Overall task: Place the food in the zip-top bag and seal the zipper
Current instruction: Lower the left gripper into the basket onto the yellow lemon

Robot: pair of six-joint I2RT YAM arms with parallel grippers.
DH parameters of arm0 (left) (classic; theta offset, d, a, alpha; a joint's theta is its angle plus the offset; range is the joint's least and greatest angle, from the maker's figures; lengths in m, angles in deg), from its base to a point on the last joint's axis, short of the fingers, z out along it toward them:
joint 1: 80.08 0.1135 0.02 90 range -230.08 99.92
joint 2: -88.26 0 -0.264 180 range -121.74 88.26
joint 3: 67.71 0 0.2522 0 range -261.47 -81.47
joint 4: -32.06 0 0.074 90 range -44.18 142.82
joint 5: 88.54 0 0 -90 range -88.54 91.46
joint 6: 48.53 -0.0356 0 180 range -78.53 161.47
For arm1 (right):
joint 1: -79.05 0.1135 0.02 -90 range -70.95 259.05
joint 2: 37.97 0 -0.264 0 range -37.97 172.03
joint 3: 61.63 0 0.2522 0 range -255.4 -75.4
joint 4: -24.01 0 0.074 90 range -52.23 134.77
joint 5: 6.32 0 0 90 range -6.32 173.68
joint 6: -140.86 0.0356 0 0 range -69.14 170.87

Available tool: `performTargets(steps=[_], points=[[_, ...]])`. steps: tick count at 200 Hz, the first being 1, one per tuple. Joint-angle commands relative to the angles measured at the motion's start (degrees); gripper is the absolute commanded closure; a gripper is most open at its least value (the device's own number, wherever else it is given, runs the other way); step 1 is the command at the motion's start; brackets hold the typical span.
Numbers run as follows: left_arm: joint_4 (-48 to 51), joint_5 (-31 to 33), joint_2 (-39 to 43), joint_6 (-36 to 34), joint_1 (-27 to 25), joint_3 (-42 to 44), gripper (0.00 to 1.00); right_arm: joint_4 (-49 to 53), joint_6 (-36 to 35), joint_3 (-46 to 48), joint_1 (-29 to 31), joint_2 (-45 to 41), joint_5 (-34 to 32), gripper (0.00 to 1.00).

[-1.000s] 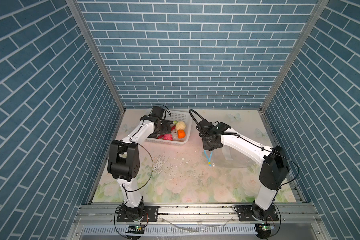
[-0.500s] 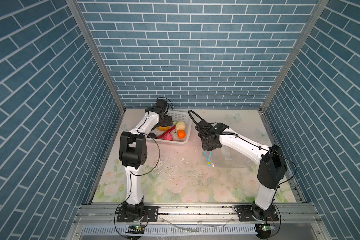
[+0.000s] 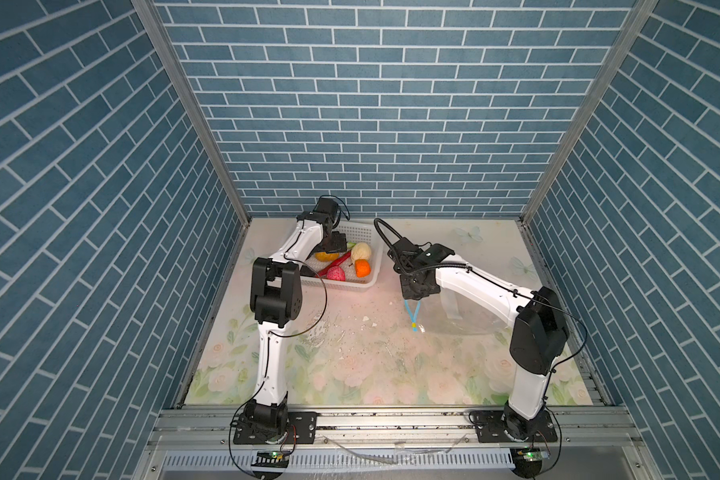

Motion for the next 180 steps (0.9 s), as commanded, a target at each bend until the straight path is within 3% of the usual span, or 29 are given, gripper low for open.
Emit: performTargets(steps=[1,180], points=[[4.3,2.7,-2.5,0.8,0.0,-3.7,0.01,1.2,-0.7,-2.7,0.1,0.9,0.3,1.00],[4.8,0.8,-9.0,1.5,-0.1,-8.5,0.01,1.3,-1.2,-4.2,0.1,3.1,1.9,1.00]])
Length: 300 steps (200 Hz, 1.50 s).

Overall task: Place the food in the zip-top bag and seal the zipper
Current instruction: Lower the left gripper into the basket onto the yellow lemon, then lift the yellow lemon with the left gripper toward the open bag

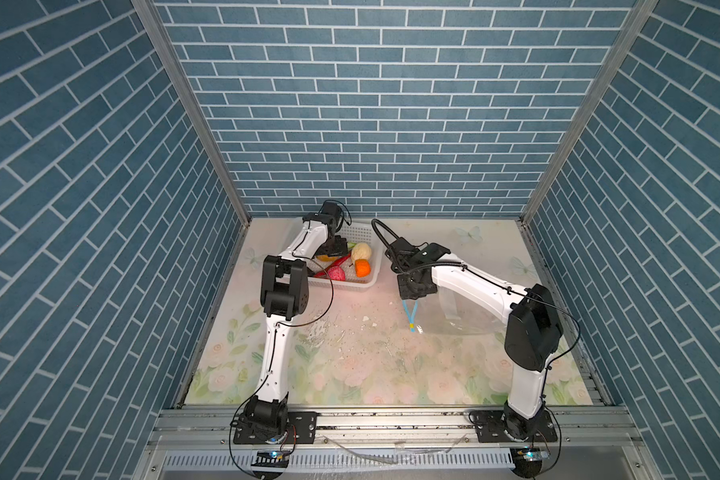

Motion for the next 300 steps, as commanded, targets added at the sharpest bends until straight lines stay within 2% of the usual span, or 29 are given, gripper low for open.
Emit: performTargets(steps=[1,126,207,231,266,300], points=[[1.2,-0.1,-0.9,0.0,-0.1,-1.2,0.01,1.1,-1.1,-2.5,0.1,1.1,0.4,1.00],[2.3,-1.0,1.7,-1.0,-0.1,-1.2,0.22,1.1,-1.1,-2.2,0.1,0.0,0.4,1.00],[1.3,-2.7,11.5,-0.5,-0.9,4.5,0.27,0.7,-2.4,-3.2,0.0,-1.9,0.0,1.00],[0.3,-3.7,16.1,0.0,-1.5,8.7,0.28,0.3,-2.8,-3.3,-0.1,-2.8,0.4,1.00],[-4.1,-7.3,25.9,1.4,-2.9,19.3,0.29,-0.5,-3.0,-2.8,-0.5,-4.1,1.8,1.00],[-9.7,-14.4,35.2,4.0,-4.6,30.5,0.30,-2.2,-3.3,-1.2,-0.8,-5.9,3.3,1.00]])
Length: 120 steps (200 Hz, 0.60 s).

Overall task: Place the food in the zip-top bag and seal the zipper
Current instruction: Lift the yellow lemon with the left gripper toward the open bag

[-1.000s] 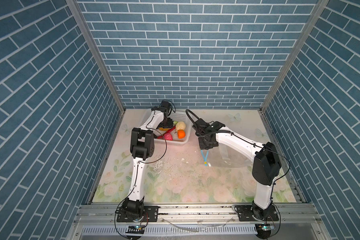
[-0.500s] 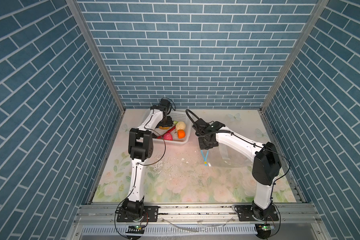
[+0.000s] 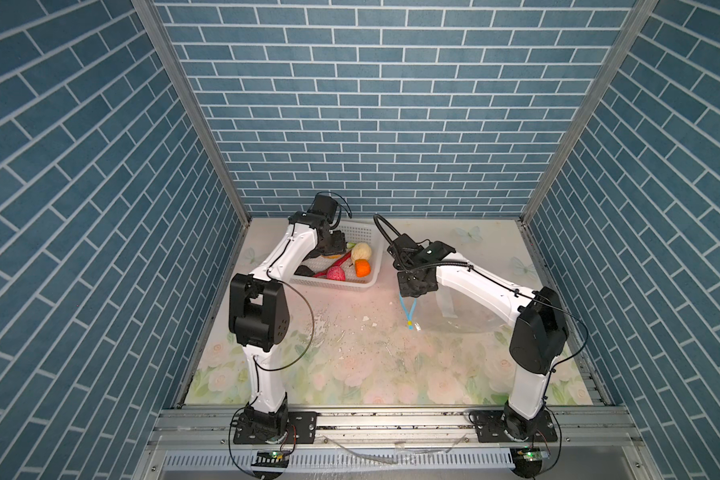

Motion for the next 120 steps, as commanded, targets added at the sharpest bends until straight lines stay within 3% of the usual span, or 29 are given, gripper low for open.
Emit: performTargets(steps=[1,74,120], points=[[-4.9,-6.1,5.8,2.4,-1.3,6.0,0.30,-1.2,-1.8,-1.0,-0.4,-3.3,1.5,1.00],[-23.2,-23.7,22.9,3.9,-7.1,28.1,0.37,-3.8,-2.6,2.7,-1.0,-8.4,7.0,1.00],[-39.9,-26.3,30.9,4.8,-9.8,39.0,0.38,-6.1,-2.5,5.4,-1.3,-10.2,10.0,1.00]])
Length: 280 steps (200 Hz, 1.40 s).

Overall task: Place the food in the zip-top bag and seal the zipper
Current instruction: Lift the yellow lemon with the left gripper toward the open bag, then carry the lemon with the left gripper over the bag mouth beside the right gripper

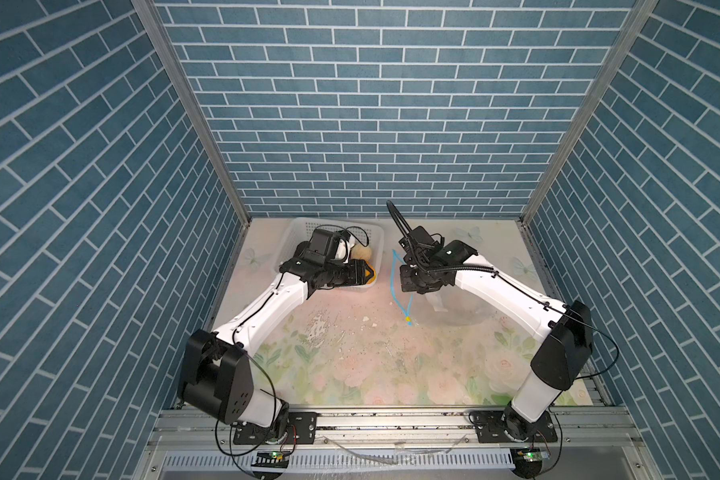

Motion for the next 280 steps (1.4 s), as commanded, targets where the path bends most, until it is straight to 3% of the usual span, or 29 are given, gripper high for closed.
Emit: performTargets(steps=[1,89,127,158,240,280], points=[[-13.8,-3.2,3.8,1.0,-1.3,5.0,0.38,-1.4,-1.0,2.3,-0.5,-2.1,2.2,1.00],[-46.6,-0.4,8.3,-6.7,-6.9,19.2,0.49,-2.7,-3.3,3.0,-2.1,-3.4,9.5,1.00],[-60.4,1.6,8.0,-14.7,-10.5,24.8,0.49,-2.9,-4.4,3.9,-3.2,-5.5,12.0,1.00],[-66.9,-0.2,5.1,-20.0,-12.0,25.3,0.49,-2.4,-6.0,3.6,-4.1,-6.9,13.5,1.00],[-66.2,-7.9,2.8,-28.5,-12.1,25.3,0.49,0.0,-9.8,3.7,-6.4,-11.1,16.1,1.00],[-60.6,-11.2,2.6,-28.4,-12.1,23.5,0.49,0.1,-9.9,3.6,-6.8,-12.5,16.8,1.00]])
